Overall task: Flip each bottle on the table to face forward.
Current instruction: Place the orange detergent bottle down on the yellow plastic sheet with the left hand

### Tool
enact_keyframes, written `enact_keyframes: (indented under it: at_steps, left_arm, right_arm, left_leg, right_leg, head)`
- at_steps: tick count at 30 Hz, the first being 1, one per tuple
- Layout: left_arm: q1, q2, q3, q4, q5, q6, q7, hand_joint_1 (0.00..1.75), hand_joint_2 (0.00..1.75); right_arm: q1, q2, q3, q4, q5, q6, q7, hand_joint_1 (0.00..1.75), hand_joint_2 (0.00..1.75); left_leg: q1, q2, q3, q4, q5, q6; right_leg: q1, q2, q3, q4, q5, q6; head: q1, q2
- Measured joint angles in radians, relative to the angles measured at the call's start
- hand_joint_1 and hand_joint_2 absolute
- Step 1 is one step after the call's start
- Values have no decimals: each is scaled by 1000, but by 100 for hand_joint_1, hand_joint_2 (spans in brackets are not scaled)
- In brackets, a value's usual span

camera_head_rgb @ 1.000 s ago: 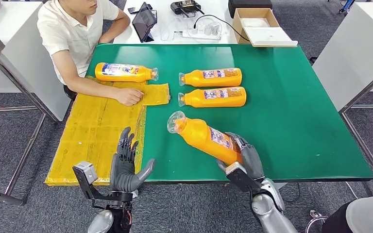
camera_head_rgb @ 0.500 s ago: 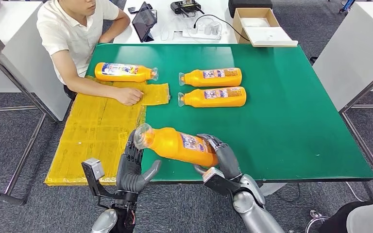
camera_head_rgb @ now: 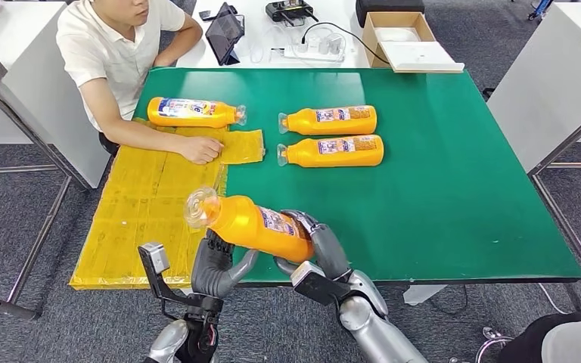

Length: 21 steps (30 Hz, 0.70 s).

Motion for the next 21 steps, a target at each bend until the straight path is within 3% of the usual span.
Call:
enact_keyframes:
  at_steps: [19, 21]
  left_arm:
    - [-13, -10, -4, 0, 20, -89, -22, 0, 175]
    - [-15, -10, -4, 2, 13, -82, -21, 10, 175]
  right_arm:
    - [-44, 13, 28, 117, -2, 21, -14, 175, 175]
    - [-49, 16, 30, 127, 5, 20, -16, 175, 175]
  left_leg:
    - [0, 0, -1, 0, 0, 0]
    - [0, 0, 0, 0, 0, 0]
  right_leg:
    - [0, 0, 0, 0, 0, 0]
    - [0, 0, 0, 0, 0, 0]
  head:
    - [0, 0]
    - [0, 0]
